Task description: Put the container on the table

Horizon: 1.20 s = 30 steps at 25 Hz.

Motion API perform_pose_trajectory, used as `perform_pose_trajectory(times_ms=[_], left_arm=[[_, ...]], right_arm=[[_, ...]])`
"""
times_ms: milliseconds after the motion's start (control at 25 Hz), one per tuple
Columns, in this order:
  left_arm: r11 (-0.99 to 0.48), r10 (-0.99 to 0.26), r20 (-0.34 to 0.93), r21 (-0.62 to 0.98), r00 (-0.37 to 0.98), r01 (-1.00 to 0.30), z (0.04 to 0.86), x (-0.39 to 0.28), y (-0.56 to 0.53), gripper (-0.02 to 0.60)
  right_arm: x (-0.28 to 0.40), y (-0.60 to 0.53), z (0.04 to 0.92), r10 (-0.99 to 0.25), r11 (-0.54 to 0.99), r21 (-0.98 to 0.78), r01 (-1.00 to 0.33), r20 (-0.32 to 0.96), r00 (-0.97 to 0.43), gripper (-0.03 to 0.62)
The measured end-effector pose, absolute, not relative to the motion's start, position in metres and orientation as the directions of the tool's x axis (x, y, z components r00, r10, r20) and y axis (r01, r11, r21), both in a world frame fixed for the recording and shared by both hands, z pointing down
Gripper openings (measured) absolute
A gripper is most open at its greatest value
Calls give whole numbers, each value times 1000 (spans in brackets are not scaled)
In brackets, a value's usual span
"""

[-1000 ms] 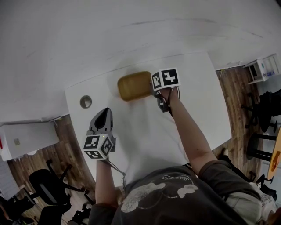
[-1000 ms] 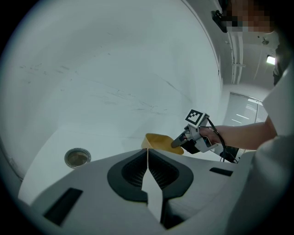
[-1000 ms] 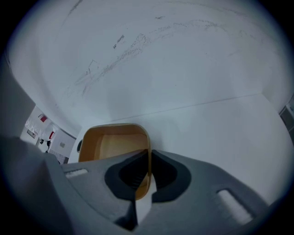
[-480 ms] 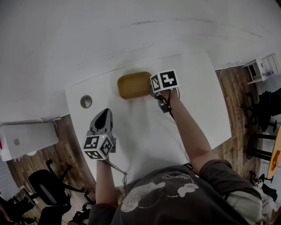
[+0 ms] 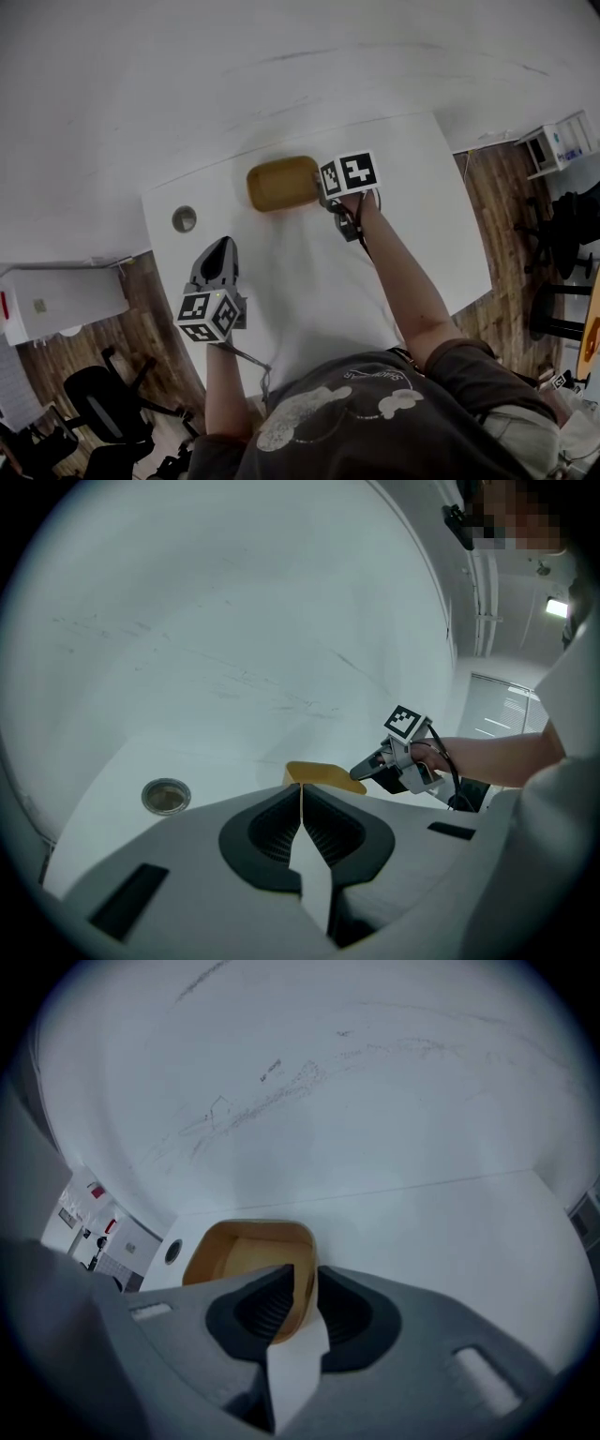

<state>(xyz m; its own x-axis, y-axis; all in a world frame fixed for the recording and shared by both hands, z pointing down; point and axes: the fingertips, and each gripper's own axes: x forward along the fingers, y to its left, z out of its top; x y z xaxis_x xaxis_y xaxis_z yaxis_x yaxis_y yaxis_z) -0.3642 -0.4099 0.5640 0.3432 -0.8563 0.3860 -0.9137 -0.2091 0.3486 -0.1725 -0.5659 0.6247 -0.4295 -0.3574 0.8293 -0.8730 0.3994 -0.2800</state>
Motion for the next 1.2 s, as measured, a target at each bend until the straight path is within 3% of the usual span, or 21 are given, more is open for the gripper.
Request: perform_pose_trajectory(times_ms=[480, 1200], left_arm=[[-223, -865, 363, 341, 347, -913, 533, -329, -365, 11], [-307, -861, 330, 267, 386, -913, 480, -223, -285, 11]], right_arm=[[-148, -509, 585, -395, 395, -345, -851, 773, -497, 78], [-73, -391, 531, -407, 468, -405, -786, 690, -598, 64]])
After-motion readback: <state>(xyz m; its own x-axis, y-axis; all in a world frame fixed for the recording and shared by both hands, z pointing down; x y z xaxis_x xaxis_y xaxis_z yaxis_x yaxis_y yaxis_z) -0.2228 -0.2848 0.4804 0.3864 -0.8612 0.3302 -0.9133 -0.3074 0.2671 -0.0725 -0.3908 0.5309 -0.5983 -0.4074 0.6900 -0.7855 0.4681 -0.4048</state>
